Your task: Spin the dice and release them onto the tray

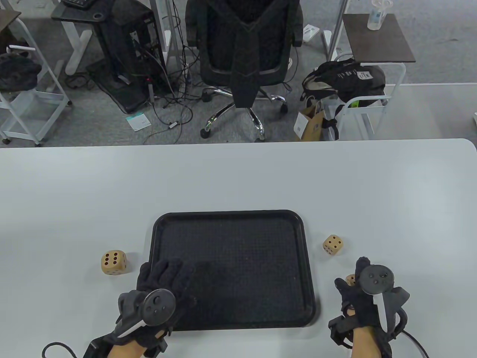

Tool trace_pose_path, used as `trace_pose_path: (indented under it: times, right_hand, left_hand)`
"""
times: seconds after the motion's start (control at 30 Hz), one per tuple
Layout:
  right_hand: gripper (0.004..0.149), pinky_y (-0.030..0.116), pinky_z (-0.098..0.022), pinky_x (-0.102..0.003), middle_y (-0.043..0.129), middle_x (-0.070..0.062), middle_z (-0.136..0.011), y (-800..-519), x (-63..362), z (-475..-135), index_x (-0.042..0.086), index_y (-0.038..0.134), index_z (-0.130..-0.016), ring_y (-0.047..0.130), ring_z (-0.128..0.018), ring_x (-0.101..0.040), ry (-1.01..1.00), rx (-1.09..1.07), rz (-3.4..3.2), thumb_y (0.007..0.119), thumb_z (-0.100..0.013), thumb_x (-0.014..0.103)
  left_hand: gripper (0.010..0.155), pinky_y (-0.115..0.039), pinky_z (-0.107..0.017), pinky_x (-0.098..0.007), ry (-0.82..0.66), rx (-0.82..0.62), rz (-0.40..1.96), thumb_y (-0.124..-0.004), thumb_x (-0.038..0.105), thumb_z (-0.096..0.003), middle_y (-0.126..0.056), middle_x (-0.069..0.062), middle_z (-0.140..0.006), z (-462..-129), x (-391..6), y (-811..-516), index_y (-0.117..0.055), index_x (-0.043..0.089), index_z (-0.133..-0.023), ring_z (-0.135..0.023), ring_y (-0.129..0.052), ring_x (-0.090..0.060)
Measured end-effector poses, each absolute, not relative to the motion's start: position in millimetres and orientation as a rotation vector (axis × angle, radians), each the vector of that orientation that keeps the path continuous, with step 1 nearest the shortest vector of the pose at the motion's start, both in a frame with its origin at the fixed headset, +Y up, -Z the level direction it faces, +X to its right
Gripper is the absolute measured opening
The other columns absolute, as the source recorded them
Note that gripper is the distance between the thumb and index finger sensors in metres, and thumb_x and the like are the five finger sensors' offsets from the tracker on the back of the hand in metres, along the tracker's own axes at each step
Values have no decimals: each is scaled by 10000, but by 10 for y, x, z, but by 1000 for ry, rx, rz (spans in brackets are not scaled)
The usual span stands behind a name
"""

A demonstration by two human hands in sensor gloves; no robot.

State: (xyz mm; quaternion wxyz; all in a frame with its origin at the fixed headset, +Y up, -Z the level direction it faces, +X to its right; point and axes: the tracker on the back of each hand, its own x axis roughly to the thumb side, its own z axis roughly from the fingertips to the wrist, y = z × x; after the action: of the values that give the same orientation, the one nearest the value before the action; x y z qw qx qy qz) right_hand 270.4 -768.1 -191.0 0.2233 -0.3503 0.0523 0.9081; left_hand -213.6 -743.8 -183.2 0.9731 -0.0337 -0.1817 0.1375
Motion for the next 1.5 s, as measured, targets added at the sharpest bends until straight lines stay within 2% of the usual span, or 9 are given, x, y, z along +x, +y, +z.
trace_pose_path:
  times: [0.2,0.47,0.63,0.87,1.1,1.33,1.5]
  right_hand:
    - [708,451,-784,-599,615,-2,-1048,-7757,2710,-1945,356,568,-1000,653,-964,-303,155,-1053,2567,893,-374,418]
    - [655,510,-766,-570,676,15,-1004,-7769,2662,-1969,371,597,-981,710,-916,-273,99,-1084,2634,892,-396,359]
    - [652,529,-751,-571,691,4,-995,-7705,2574,-1974,362,612,-977,725,-902,-283,31,-998,2653,895,-390,358]
    - [645,593,-697,-579,748,-25,-962,-7478,2177,-1968,338,655,-960,788,-850,-304,-120,-685,2756,906,-367,356]
    - [633,615,-687,-577,765,-22,-961,-7359,1692,-1963,336,676,-952,809,-845,-303,-112,-372,2843,907,-363,353]
    - [610,655,-668,-566,796,-11,-957,-7338,1148,-2015,353,708,-933,847,-833,-291,43,-20,2910,910,-358,353]
    - [589,652,-679,-559,780,8,-974,-7389,719,-2099,385,715,-921,836,-855,-276,268,209,2993,902,-364,343]
  left_hand:
    - [746,-214,-769,-739,-363,-68,279,-687,588,-429,-374,-108,-1186,-1832,-2144,-7437,-399,349,-1074,-1093,-446,-466]
    - [746,-212,-770,-738,-363,-74,277,-687,588,-429,-372,-108,-1186,-1833,-2145,-7437,-402,346,-1075,-1095,-440,-466]
    - [746,-213,-769,-739,-363,-76,279,-687,588,-429,-375,-108,-1186,-1837,-2147,-7443,-404,346,-1075,-1093,-443,-467]
    - [746,-213,-770,-738,-359,-78,282,-686,589,-429,-374,-109,-1186,-1844,-2154,-7449,-404,345,-1075,-1095,-441,-466]
    - [746,-214,-769,-739,-352,-91,273,-687,588,-428,-377,-109,-1185,-1856,-2153,-7461,-405,345,-1075,-1093,-444,-468]
    - [744,-215,-768,-739,-345,-101,276,-687,588,-429,-381,-110,-1184,-1869,-2163,-7464,-408,345,-1074,-1092,-447,-468]
    - [738,-215,-769,-738,-344,-99,289,-687,588,-430,-380,-109,-1185,-1876,-2182,-7447,-413,350,-1073,-1092,-448,-468]
